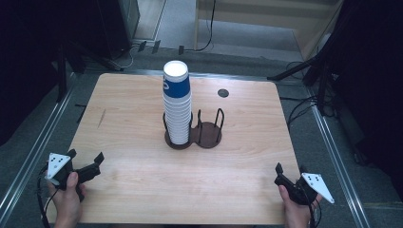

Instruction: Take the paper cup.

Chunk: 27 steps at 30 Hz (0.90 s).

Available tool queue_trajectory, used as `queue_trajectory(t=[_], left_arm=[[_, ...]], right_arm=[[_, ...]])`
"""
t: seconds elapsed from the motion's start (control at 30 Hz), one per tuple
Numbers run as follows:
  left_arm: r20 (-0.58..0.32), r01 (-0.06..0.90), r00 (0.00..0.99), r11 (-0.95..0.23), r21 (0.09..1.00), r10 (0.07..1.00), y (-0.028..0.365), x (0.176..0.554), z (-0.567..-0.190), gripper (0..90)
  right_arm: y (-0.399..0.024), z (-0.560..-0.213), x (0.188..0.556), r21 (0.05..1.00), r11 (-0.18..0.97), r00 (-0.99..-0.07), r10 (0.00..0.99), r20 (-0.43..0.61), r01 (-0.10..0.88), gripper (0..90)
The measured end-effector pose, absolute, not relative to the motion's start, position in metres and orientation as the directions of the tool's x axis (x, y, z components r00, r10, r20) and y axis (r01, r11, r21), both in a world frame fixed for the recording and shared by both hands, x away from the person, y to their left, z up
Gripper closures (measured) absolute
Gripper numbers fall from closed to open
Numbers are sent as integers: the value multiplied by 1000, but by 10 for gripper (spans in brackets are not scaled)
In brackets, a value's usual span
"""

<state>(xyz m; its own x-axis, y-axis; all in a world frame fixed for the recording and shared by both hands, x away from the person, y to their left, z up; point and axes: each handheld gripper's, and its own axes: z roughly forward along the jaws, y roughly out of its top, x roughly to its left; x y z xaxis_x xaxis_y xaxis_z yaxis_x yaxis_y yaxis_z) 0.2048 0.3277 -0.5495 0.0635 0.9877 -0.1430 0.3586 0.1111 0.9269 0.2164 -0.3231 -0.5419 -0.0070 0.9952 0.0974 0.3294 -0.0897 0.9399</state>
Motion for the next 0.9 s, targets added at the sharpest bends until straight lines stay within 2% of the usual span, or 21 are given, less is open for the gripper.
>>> queue_trajectory(t=[0.3, 0.47, 0.63, 0.8, 0.9], left_arm=[[-130, 359, 49, 104, 928, 990, 326, 205, -550, 3], [-121, 360, 41, 98, 928, 992, 325, 205, -551, 3], [-112, 358, 25, 95, 929, 993, 324, 205, -551, 3], [-88, 364, 14, 76, 928, 996, 321, 206, -551, 3], [-40, 355, 33, 26, 934, 999, 317, 204, -551, 3]], right_arm=[[-319, -540, 216, 944, -66, -25, 997, 78, 324, 124], [-310, -535, 219, 933, -109, -4, 993, 118, 342, 125], [-292, -527, 223, 937, -97, -38, 992, 117, 336, 124], [-277, -518, 232, 942, -91, -71, 990, 120, 322, 124], [-268, -516, 235, 941, -87, -78, 990, 119, 327, 124]])
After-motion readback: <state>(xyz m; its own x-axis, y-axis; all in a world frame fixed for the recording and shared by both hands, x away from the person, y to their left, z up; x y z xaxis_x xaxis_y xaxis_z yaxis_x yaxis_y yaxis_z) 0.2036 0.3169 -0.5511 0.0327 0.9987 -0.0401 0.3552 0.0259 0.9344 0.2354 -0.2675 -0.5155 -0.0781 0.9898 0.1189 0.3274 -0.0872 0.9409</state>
